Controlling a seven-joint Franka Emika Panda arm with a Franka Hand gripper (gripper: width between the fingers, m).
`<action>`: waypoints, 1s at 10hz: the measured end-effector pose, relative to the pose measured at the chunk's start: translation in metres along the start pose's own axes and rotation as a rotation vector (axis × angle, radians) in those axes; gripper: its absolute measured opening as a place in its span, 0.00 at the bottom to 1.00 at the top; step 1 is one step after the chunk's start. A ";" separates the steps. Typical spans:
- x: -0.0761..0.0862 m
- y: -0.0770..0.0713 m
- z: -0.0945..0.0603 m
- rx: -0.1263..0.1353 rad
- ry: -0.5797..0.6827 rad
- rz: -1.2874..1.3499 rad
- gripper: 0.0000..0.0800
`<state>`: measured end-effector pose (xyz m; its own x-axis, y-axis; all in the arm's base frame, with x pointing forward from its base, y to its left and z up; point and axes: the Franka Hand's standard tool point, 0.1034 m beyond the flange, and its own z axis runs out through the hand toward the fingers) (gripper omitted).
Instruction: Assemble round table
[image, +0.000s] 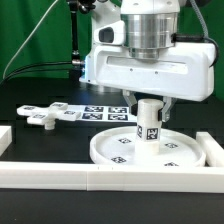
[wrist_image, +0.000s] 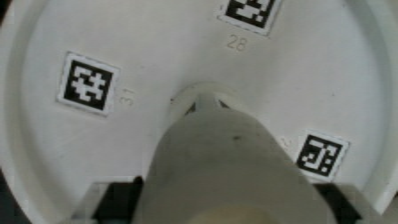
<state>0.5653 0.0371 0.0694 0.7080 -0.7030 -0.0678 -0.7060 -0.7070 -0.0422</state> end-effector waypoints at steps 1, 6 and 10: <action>0.001 -0.001 0.000 0.004 0.009 0.065 0.51; 0.002 0.000 0.000 0.024 -0.008 0.346 0.51; 0.000 0.002 0.001 0.101 -0.053 0.750 0.51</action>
Offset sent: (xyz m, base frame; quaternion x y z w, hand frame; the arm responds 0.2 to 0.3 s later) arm 0.0000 0.0000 0.0000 0.0000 0.0000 0.1296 0.9916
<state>0.5641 0.0353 0.0686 0.0379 -0.9860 -0.1625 -0.9979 -0.0289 -0.0572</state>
